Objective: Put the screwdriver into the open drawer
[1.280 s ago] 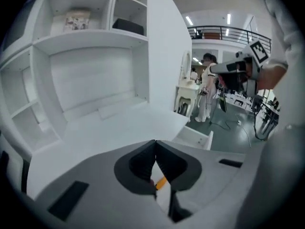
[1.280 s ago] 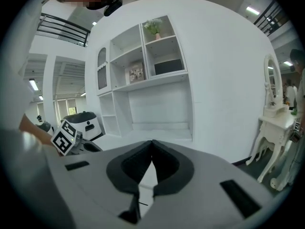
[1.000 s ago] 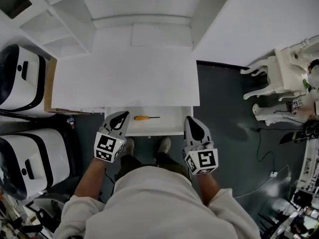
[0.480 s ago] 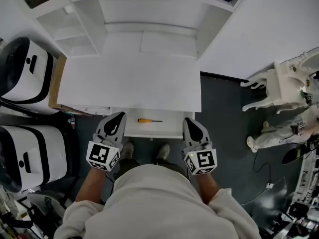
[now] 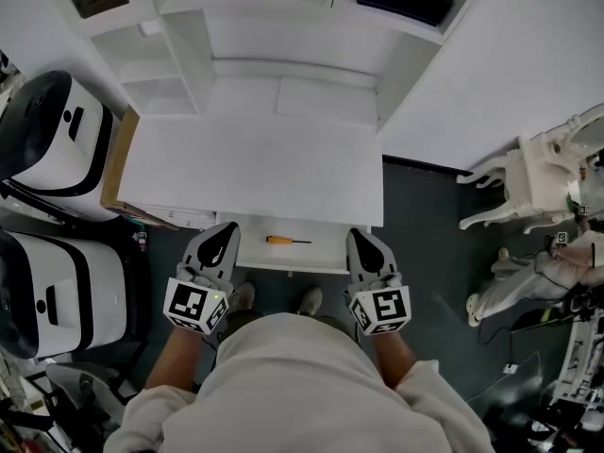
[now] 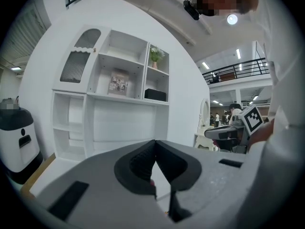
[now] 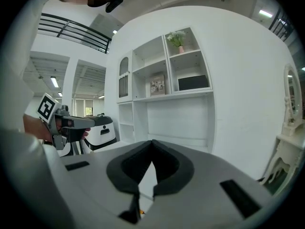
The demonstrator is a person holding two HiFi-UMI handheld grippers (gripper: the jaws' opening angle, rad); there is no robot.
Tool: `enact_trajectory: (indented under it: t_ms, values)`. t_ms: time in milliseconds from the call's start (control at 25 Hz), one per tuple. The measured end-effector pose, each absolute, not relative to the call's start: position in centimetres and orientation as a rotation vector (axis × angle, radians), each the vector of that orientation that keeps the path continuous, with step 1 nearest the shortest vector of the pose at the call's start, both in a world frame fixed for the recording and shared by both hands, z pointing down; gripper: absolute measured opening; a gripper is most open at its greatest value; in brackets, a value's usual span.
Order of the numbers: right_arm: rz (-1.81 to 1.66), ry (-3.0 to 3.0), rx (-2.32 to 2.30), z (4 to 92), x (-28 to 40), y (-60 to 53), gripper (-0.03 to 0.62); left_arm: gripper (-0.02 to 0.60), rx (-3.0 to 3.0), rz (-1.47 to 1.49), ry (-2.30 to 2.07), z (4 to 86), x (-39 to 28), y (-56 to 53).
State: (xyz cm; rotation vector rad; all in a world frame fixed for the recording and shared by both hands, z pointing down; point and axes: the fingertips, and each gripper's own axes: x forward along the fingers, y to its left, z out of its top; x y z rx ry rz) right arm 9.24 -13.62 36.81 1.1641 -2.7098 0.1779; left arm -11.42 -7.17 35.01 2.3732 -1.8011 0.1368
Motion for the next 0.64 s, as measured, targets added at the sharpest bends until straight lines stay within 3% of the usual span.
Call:
enact_trajectory:
  t_ms: [640]
  values:
    - [0.157, -2.726, 1.172, 36.1, 9.9, -13.1, 0.003, 0.005, 2.409, 0.158, -1.793, 34.4, -10.1, -6.9]
